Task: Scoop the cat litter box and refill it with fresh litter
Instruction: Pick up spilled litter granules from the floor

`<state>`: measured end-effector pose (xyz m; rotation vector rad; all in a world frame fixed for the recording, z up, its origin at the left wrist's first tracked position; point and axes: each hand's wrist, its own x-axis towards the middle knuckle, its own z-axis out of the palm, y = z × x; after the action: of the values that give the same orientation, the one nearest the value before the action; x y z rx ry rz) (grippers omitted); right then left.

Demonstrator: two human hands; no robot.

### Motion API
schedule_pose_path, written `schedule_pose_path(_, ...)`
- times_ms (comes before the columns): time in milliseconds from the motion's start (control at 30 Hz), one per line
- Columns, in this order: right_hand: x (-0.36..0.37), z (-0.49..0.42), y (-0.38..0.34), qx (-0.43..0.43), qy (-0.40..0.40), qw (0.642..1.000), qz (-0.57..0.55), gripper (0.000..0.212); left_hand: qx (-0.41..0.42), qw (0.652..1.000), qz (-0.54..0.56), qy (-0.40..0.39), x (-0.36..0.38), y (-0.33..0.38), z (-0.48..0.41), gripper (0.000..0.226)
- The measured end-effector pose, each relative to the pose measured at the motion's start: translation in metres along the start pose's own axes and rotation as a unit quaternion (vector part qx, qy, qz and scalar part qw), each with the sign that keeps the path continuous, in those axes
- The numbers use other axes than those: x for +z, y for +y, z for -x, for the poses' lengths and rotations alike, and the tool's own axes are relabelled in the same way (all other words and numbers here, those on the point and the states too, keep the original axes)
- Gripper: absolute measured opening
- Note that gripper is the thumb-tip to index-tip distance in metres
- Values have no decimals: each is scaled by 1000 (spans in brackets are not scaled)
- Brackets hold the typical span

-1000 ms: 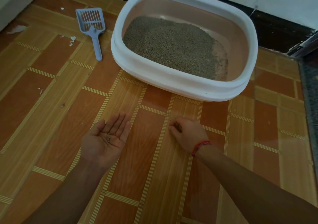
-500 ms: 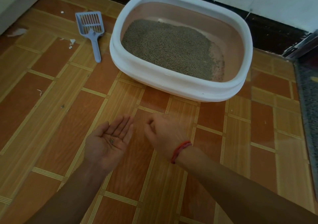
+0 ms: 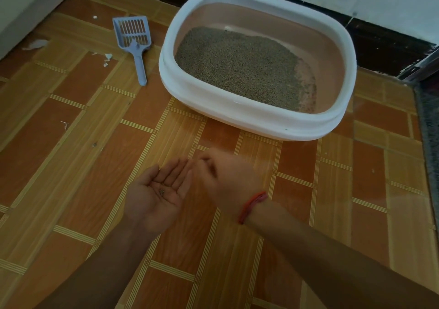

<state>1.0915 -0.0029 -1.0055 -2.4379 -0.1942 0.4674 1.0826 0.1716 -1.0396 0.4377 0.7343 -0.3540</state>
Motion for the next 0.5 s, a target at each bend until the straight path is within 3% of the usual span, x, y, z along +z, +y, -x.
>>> schedule_pose_path(67, -6, -10, 15, -4, 119, 993, 5, 18, 10, 1000, 25, -11, -1, 1, -1, 53)
schedule_pose_path(100, -11, -11, 23, 13, 131, 991, 17, 16, 13, 999, 33, -13, 2, 1, 1, 53)
schedule_pose_path(233, 1, -4, 61, 75, 72, 994, 39, 13, 6, 1000, 27, -14, 3, 2, 2, 51)
schedule_pose_path(500, 13, -6, 69, 62, 6, 996, 70, 17, 4, 1000, 22, -8, 2, 2, 2, 51)
